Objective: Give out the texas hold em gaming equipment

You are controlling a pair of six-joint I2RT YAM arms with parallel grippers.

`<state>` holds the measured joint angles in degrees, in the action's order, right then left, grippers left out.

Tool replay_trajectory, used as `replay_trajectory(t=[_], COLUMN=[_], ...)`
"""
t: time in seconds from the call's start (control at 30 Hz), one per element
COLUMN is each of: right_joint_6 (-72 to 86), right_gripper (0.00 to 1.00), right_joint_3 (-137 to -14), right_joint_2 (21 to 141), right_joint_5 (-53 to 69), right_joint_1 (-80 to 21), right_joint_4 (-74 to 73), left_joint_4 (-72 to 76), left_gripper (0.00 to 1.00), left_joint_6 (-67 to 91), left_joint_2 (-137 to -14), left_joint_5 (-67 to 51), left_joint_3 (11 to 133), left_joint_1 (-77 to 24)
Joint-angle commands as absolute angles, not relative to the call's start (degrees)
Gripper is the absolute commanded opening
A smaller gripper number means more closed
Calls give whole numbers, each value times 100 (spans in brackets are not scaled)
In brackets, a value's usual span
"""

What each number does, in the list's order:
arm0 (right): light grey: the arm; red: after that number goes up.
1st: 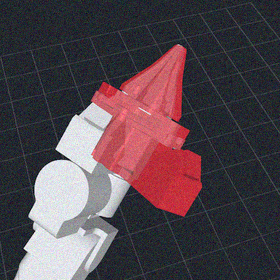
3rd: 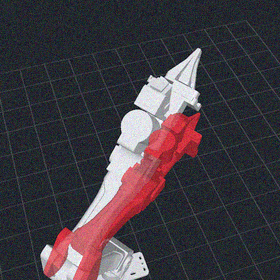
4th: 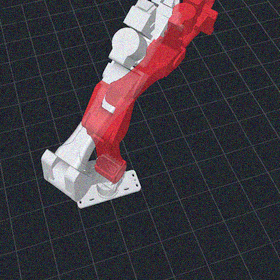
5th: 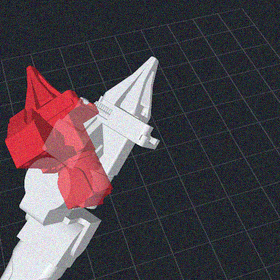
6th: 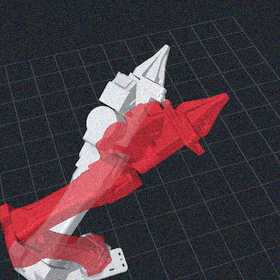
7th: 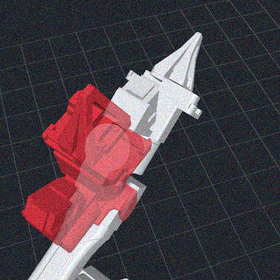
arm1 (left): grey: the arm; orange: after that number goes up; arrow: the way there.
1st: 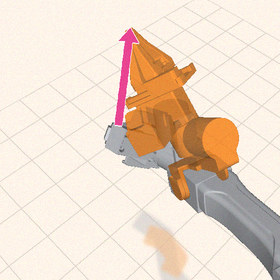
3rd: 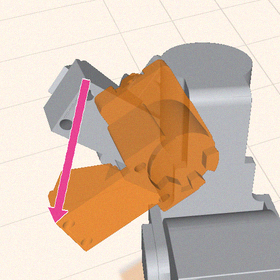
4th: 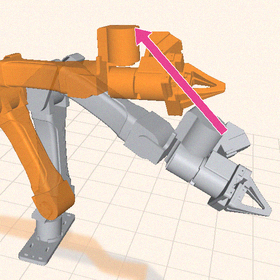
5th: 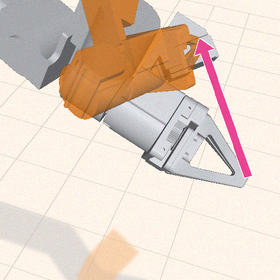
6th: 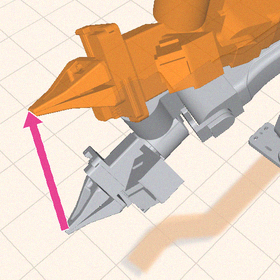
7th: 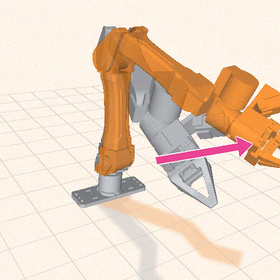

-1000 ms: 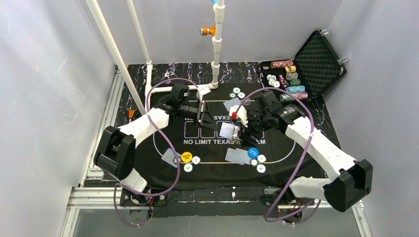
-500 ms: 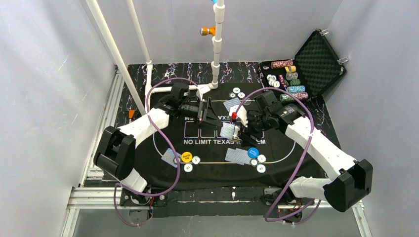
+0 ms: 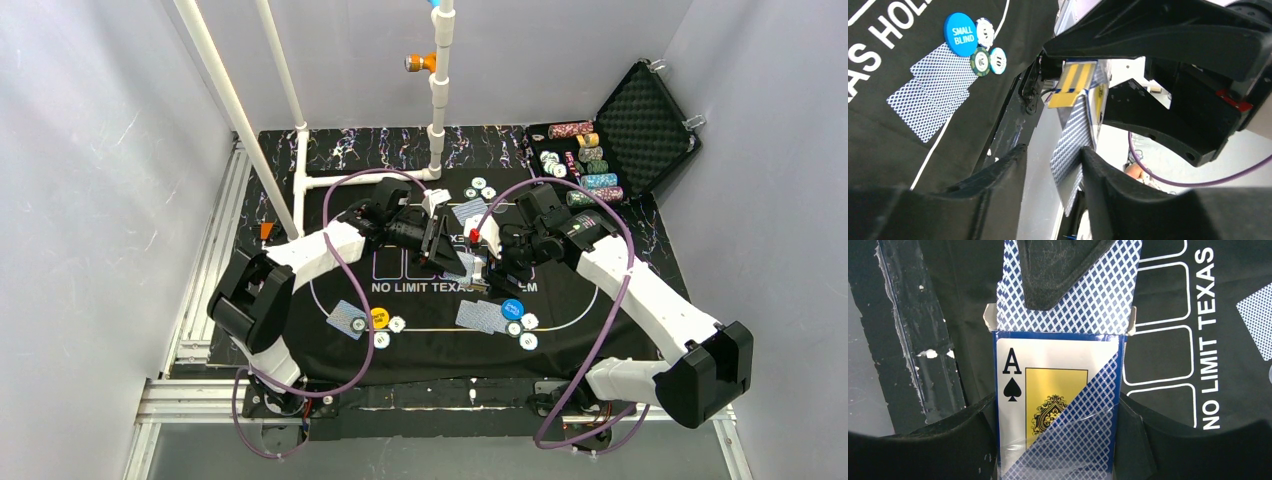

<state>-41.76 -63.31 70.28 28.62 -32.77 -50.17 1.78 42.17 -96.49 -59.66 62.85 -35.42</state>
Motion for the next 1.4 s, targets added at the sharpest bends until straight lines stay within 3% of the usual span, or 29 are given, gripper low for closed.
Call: replay_trajectory(t=[0.0,0.17,0.53,0.63,0.8,1.17,1.37], right_joint_6=[-4270,-4271,-4276,-4274,-4301,-4297,-4294], right_gripper=[1,1,1,1,1,1,1], right_joint_3=[-6713,-6651,-6609,-6575,-6465,-6398,-6458], right_joint_2=[6926,6917,6913,6899,6868,6803,6794], right_joint_5=[3261,3210,3155,3131,3053,3015,3015], right_joint_1=[-3296,-3296,-3296,-3296,-3296,-3291,-3296], right_joint_4=[-4985,-4962,-4946,-4941,-4921,-4907,-4945], left_joint_4=[40,248,210,35,36,-2155,-5003], left_gripper=[38,26,22,12,7,0,0], left_joint_6=[4121,4254,4204,4053,4100,2332,-691], left_joint_2=[-9534,-9266,-8888,-8764,-8688,-8588,-8957], left_joint_5=[-5957,-6194,-6311,-6305,-6402,-6343,-5917], left_joint_3=[6251,6051,5923,5971,6185,7387,8060], left_joint_1=[-3470,-3289,-3017,-2839,-2654,-1663,-1358])
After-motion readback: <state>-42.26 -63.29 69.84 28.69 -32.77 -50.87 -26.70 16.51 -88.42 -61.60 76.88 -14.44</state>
